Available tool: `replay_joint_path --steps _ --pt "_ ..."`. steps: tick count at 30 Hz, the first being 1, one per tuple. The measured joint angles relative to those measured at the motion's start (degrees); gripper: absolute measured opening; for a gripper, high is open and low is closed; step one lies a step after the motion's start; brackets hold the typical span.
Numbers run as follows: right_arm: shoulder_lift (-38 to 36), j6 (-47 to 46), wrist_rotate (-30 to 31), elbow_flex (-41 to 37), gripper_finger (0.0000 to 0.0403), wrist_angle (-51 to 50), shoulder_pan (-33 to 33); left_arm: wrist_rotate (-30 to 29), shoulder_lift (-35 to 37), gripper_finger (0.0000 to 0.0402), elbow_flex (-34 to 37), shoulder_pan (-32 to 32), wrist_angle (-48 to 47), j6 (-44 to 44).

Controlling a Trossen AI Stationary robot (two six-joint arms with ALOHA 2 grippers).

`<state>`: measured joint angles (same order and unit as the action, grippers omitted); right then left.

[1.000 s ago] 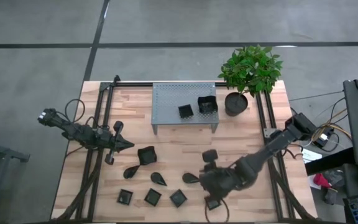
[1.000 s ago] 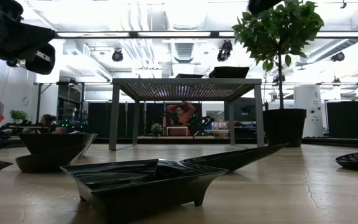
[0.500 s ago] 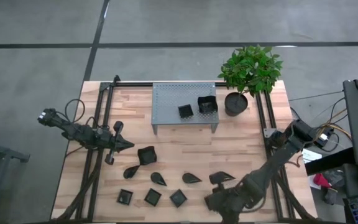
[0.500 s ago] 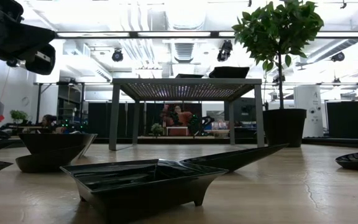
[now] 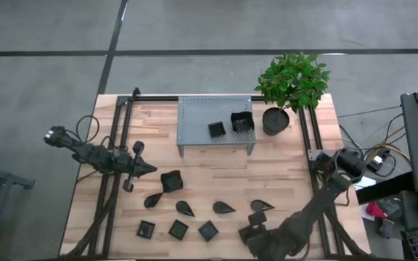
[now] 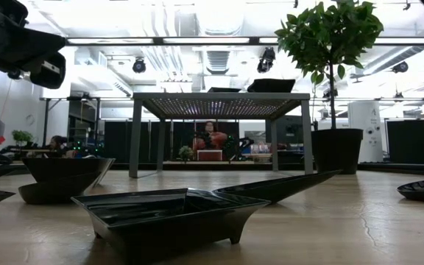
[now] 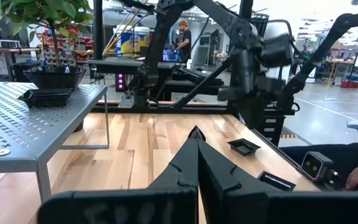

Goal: Pick & Place Mini shaped plates
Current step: Stack the black square plate on top of the black square plate on the shelf

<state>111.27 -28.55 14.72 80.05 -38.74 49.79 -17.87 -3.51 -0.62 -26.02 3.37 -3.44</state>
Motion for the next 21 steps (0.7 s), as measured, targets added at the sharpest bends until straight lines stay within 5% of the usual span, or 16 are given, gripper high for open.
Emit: replay_joint_path --steps 10,21 --pt "5.9 0.4 0.3 1.7 0.0121 -0.1 1.2 0.0 -0.1 0.0000 0.0 0.0 0.0 0.0" --pt "6.9 1.2 1.9 1.5 0.0097 0.2 1.2 0.0 -0.1 0.0000 0.0 0.0 0.0 0.0"
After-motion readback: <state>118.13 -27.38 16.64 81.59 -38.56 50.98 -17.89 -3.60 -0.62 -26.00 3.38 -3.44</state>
